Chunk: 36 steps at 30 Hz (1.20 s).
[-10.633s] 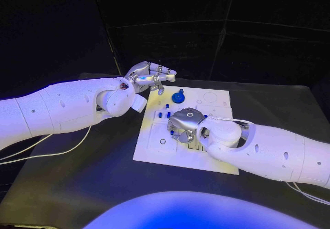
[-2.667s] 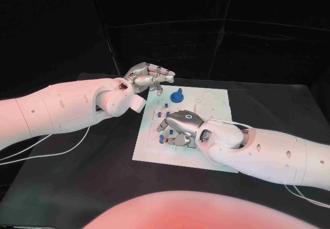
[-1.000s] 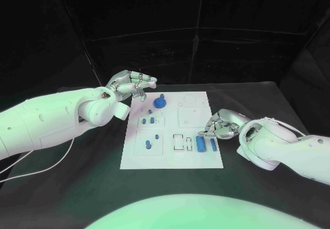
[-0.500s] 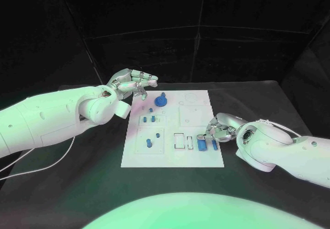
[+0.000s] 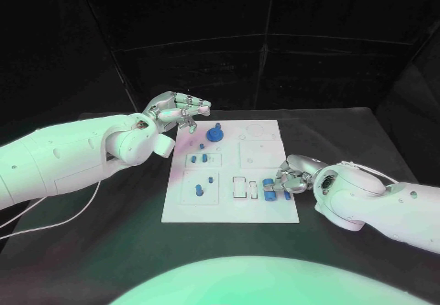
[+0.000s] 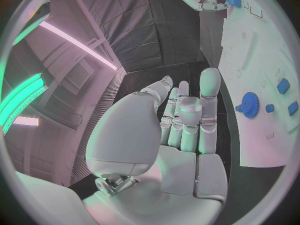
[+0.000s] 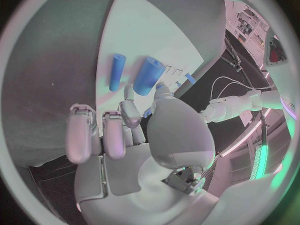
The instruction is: Assemble the parts on the task board
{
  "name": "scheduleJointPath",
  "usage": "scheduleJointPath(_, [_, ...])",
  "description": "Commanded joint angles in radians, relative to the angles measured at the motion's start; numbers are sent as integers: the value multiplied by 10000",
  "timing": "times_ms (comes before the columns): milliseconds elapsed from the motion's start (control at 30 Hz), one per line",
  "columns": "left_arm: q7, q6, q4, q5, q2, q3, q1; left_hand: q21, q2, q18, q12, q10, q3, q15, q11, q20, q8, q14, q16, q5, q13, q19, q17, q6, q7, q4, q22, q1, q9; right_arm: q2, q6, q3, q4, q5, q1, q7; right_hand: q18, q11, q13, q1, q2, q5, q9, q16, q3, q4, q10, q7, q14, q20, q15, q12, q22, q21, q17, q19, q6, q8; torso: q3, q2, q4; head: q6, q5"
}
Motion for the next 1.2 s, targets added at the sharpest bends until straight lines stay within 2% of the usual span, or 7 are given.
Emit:
scheduleJointPath(33, [-13,115,30,77,-17,7,12,-66,74,114,55,-94,-46,20,3,59,21,-71,17,-13,14,-30,-8,-70,7,13,-8,-26,-3,45,484,-1,-6,-254,-64,-177,-199,-30,19,-44,21,-17,40,28,-43,-14,27,-10,658,55,23,36,327,31,677,6,-45,57,-1,-2,-1,-17,12])
scheduleJointPath(367, [-8,99,49,77,-38,7,13,-75,78,115,55,-102,-44,20,2,59,20,-73,17,-13,15,-32,-11,-76,6,8,-14,-16,-4,173,536,-2,-56,-368,-243,-221,-203,-54,142,316,110,463,367,38,-95,-76,43,-35,660,37,3,51,355,39,706,3,-172,290,0,-8,2,-58,8])
scheduleJointPath(567, [-6,98,53,77,-40,7,13,-75,78,115,55,-102,-44,20,2,59,20,-73,17,-13,15,-32,-11,-76,6,8,-14,-16,-4,234,494,-2,-106,-363,-264,-227,-206,-70,258,654,226,1754,627,49,-167,-113,82,-49,664,21,-14,70,375,46,728,6,-298,460,-3,-2,6,-72,2])
scheduleJointPath(800, [-10,98,62,77,-43,7,13,-75,78,115,55,-102,-44,20,2,59,20,-73,17,-13,15,-32,-11,-76,6,8,-14,-16,-4,256,333,-2,-65,-346,-273,-214,-206,-83,302,994,280,2728,809,61,-221,-190,81,-56,669,9,-25,28,386,47,754,6,-385,566,-6,-9,-10,-80,-2])
scheduleJointPath(900, [-10,101,71,77,-53,7,13,-75,78,115,55,-102,-44,20,2,59,20,-73,17,-13,15,-32,-11,-76,6,8,-14,-16,-4,216,-31,-1,41,-185,-275,-181,-207,-104,330,1341,253,3518,896,77,-182,-338,82,-72,675,-10,-45,6,399,51,789,9,-400,628,-4,-9,-11,-82,11])
scheduleJointPath(1033, [-10,100,76,77,-64,7,13,-75,78,115,55,-102,-44,20,2,59,20,-73,17,-13,15,-32,-11,-76,6,8,-14,-16,-4,128,-603,1,205,58,-275,-65,-215,-131,386,1438,287,4229,954,92,-158,-302,126,-97,681,-30,-65,26,436,70,821,28,-399,669,-5,-10,-9,-79,13])
scheduleJointPath(1200, [-11,103,74,77,-64,7,14,-75,78,115,55,-102,-44,20,2,59,20,-73,17,-13,15,-32,-11,-76,6,8,-14,-16,-4,-39,-1674,6,491,417,-268,214,-218,-156,430,1463,330,4696,981,89,-130,-194,174,-122,679,-46,-83,37,453,77,815,36,-372,676,-18,-28,12,-70,-5])
